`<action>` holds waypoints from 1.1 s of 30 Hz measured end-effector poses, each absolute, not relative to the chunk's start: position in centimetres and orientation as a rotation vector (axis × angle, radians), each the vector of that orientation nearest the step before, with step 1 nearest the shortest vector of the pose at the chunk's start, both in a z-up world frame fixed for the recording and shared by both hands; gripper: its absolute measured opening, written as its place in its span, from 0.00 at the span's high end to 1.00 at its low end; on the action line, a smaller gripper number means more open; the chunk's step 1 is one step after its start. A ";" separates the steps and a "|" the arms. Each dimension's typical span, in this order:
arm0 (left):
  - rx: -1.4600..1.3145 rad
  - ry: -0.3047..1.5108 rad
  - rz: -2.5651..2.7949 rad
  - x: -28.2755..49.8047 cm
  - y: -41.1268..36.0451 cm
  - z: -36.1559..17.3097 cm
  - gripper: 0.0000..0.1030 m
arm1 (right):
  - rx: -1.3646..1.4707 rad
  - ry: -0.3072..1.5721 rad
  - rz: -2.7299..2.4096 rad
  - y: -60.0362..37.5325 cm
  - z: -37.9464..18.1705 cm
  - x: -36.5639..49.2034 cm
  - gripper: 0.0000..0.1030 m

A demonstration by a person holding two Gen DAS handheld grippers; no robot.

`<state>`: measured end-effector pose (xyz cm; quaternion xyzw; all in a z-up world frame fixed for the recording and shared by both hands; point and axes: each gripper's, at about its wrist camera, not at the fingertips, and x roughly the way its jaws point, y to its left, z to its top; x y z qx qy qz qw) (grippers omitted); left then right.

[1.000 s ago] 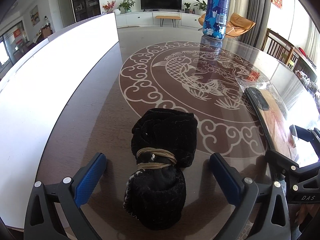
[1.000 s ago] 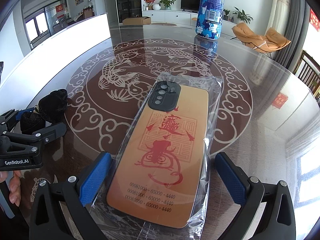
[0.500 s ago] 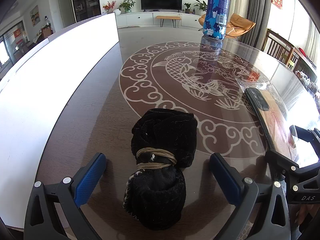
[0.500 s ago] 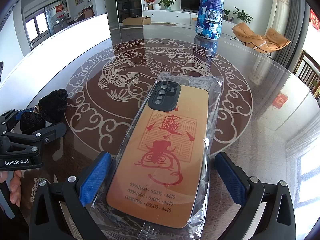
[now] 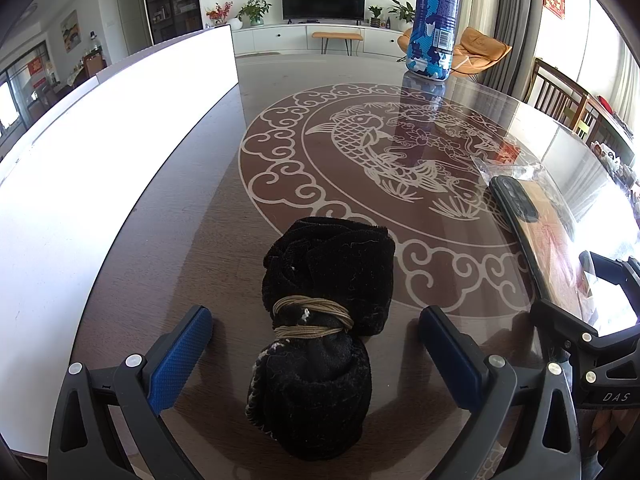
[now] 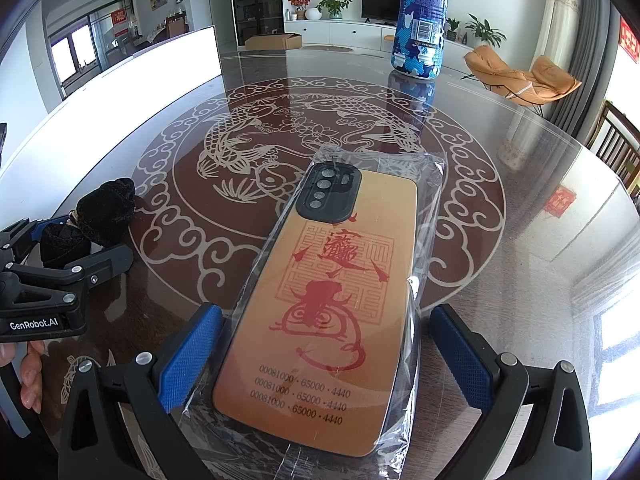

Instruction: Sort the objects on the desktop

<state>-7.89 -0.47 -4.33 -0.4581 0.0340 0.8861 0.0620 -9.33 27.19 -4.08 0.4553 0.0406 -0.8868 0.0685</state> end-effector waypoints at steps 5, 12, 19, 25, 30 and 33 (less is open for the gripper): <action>-1.384 0.102 2.677 -7.8 -0.6 -4.3 0.00 | 1.371 0.122 -2.671 27.2 -4.1 -9.3 0.00; -1.383 0.101 2.678 -7.7 -0.7 -4.2 0.00 | 1.371 0.122 -2.671 27.2 -4.1 -9.3 0.00; -1.383 0.099 2.679 -7.7 -0.7 -4.1 0.00 | 1.371 0.122 -2.671 27.2 -4.1 -9.3 0.00; -1.386 0.099 2.684 -7.8 -0.6 -4.0 0.00 | 1.371 0.122 -2.671 27.2 -4.1 -9.4 0.00; -1.385 0.099 2.684 -7.8 -0.6 -4.0 0.00 | 1.371 0.122 -2.671 27.2 -4.1 -9.4 0.00; -1.385 0.099 2.685 -7.7 -0.7 -4.0 0.00 | 1.371 0.122 -2.671 27.2 -4.1 -9.3 0.00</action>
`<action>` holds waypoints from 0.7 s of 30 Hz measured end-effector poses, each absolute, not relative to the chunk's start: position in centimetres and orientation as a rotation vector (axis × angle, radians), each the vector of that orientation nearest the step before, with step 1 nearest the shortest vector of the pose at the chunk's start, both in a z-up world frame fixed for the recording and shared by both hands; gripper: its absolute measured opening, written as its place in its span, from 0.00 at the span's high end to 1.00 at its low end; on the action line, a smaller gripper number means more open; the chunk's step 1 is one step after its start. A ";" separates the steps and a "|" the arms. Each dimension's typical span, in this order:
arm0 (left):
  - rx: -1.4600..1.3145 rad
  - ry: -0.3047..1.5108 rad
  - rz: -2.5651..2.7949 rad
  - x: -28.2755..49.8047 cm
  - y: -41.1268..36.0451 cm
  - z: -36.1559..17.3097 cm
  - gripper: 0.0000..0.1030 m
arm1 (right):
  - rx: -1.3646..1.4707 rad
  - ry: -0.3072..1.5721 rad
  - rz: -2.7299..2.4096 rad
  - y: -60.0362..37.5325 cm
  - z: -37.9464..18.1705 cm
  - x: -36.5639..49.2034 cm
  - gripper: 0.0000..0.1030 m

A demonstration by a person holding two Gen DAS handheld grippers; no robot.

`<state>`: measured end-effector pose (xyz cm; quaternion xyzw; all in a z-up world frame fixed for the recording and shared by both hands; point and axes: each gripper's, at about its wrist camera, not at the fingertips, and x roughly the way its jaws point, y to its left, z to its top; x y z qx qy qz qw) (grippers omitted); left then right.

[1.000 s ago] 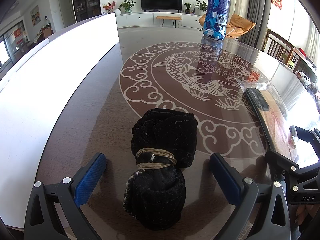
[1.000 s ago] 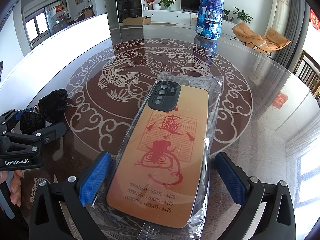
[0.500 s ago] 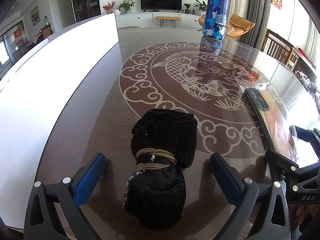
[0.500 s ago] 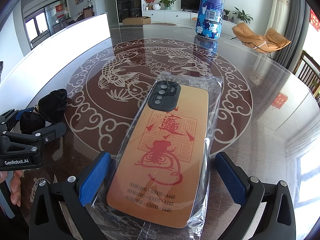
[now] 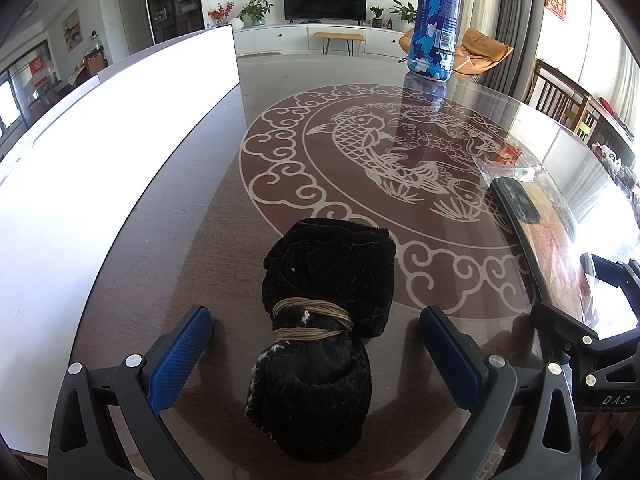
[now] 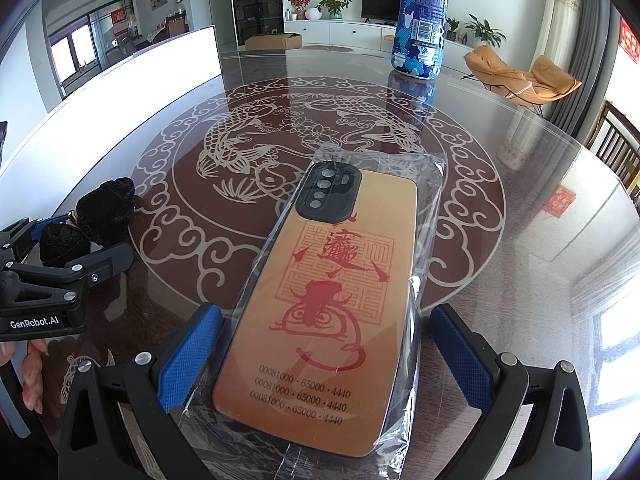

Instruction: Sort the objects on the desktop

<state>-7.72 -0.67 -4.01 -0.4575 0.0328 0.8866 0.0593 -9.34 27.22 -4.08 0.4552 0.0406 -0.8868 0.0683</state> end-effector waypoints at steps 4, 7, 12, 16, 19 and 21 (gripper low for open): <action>-1.386 0.099 2.685 -7.8 -0.6 -4.0 0.00 | 1.371 0.122 -2.671 27.2 -4.1 -9.3 0.00; -1.386 0.099 2.685 -7.8 -0.6 -4.0 0.00 | 1.371 0.122 -2.671 27.2 -4.1 -9.3 0.00; -1.399 0.119 2.649 -8.0 -0.6 -4.1 0.00 | 1.400 0.135 -2.639 27.2 -4.0 -9.8 0.00; -1.528 0.198 2.484 -9.8 -0.5 -3.9 0.00 | 1.610 0.160 -2.470 26.9 -3.7 -12.9 0.00; -1.592 0.222 2.431 -11.0 -0.3 -3.8 0.00 | 1.739 0.217 -2.377 26.2 -3.8 -14.9 0.00; -1.601 0.238 2.414 -11.4 -0.1 -3.7 0.00 | 1.801 0.225 -2.331 26.1 -4.0 -15.5 0.00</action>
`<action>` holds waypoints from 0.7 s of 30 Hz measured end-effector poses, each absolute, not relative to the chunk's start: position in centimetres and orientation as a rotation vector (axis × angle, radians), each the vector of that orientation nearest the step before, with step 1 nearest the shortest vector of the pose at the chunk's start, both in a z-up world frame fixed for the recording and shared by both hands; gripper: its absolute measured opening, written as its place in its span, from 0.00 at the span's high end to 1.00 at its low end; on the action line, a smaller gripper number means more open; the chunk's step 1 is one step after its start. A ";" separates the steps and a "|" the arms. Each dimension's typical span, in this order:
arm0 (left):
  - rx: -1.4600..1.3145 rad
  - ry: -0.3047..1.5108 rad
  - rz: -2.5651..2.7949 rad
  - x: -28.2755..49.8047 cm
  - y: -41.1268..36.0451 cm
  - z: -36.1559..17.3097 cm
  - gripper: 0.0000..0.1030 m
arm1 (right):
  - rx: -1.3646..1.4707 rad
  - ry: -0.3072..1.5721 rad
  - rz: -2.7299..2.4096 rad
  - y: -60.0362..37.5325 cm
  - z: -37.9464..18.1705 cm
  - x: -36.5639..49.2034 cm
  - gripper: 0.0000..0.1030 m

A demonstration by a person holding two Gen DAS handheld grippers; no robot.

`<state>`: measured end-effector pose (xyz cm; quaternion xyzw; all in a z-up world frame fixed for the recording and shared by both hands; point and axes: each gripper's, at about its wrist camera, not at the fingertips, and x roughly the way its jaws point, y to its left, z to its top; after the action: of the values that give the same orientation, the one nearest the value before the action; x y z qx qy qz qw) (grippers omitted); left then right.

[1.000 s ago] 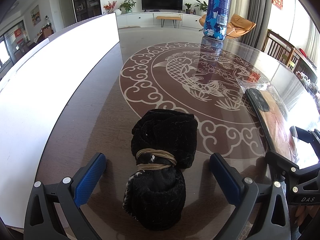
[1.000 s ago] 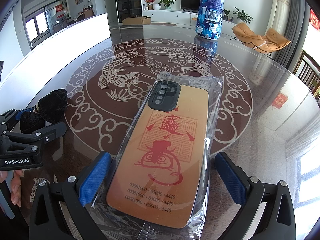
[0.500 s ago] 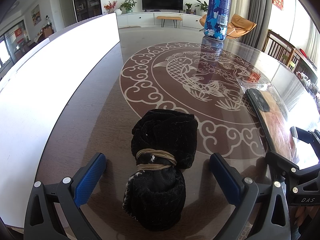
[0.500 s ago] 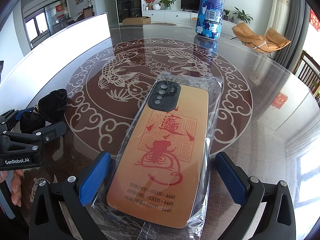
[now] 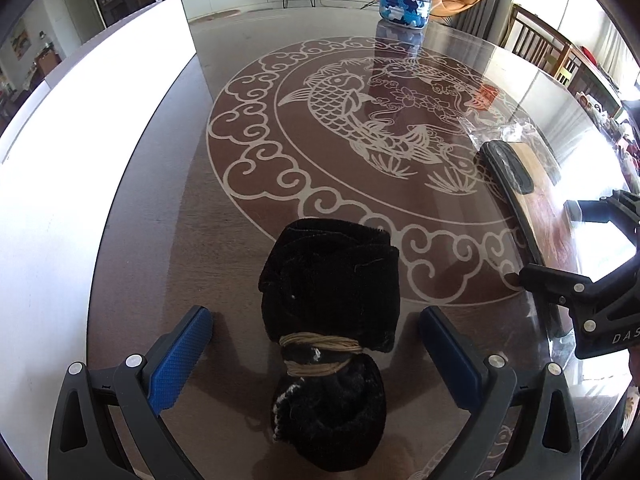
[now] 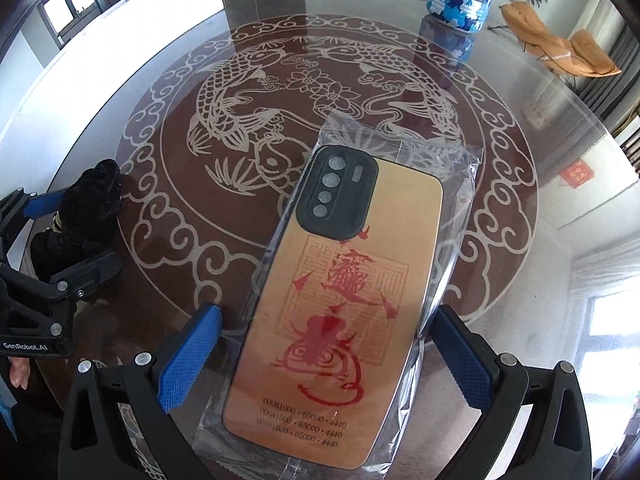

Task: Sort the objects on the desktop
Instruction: 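Carry the gloves in the left tool and phone-case packet in the right tool over the bin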

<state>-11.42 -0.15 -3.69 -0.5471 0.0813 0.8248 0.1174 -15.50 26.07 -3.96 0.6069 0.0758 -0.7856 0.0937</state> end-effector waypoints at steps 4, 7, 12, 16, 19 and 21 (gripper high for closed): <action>-1.516 0.251 2.424 -11.2 -0.2 -2.4 0.66 | 1.791 0.219 -2.339 26.8 -3.2 -15.2 0.19; -1.487 0.187 2.446 -11.0 -0.9 -1.8 0.67 | 1.786 0.228 -2.332 27.4 -2.7 -14.7 0.22; -1.359 0.129 2.519 -9.5 -2.7 2.0 0.67 | 1.712 0.164 -2.363 28.3 0.3 -13.9 0.23; -1.289 0.080 2.559 -9.2 -5.1 5.5 0.67 | 1.648 0.185 -2.380 26.7 3.7 -14.6 0.24; -1.254 0.037 2.598 -9.1 -7.9 8.0 0.67 | 1.577 0.195 -2.391 24.7 6.8 -15.4 0.24; -1.232 0.013 2.629 -9.1 -10.1 9.7 0.67 | 1.526 0.178 -2.391 23.4 8.8 -16.2 0.24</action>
<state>-9.15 -10.13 9.69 -0.4213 0.0043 0.8991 0.1190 -16.18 23.36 8.76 0.5308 0.0620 -0.8320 0.1491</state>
